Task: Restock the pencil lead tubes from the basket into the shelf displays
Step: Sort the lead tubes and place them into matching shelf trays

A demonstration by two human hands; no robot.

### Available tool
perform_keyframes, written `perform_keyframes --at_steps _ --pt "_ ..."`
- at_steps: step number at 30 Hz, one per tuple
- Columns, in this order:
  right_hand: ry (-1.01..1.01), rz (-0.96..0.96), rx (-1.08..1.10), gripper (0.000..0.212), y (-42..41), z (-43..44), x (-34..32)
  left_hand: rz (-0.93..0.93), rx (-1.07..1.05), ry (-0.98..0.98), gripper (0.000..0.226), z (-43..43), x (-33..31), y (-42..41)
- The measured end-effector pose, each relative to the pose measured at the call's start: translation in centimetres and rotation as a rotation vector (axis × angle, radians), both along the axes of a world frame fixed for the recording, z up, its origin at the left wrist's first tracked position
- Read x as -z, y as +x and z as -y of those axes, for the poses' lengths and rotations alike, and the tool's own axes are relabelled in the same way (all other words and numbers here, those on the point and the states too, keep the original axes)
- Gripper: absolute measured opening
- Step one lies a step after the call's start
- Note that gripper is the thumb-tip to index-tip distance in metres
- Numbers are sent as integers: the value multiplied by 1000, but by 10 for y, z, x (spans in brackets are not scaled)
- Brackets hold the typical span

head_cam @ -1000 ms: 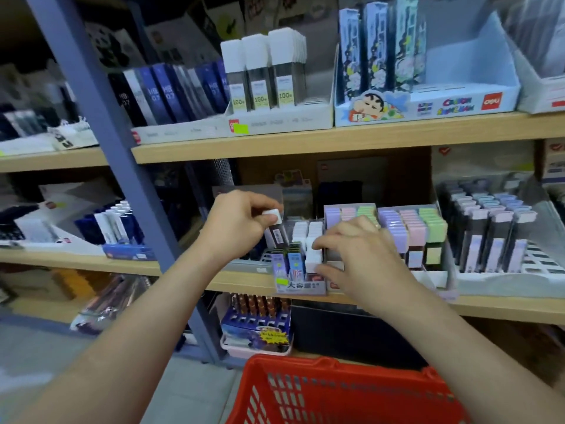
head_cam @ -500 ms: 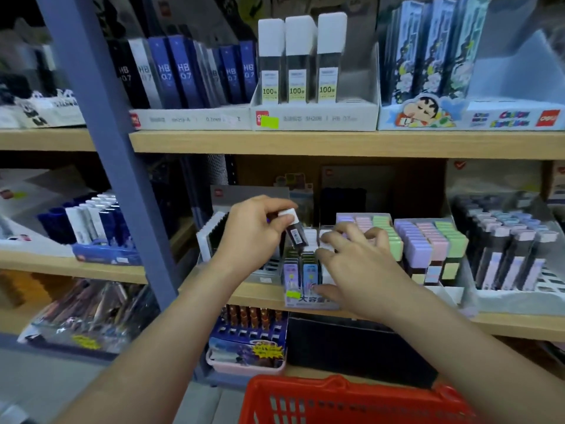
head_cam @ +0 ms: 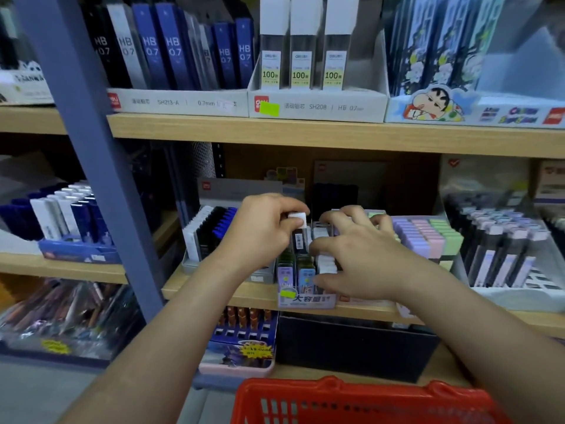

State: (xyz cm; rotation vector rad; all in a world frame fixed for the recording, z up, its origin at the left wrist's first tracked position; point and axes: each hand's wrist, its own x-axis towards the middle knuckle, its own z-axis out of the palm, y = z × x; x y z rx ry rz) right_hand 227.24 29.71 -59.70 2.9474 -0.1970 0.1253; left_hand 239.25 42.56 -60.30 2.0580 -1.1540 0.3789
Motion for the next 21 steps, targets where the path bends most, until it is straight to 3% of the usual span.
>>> perform_keyframes --at_steps 9,21 --pt "-2 -28 -16 44 1 1 -6 -105 -5 115 18 11 17 6" --pt "169 196 -33 33 -5 8 7 -91 51 324 7 10 -6 0"
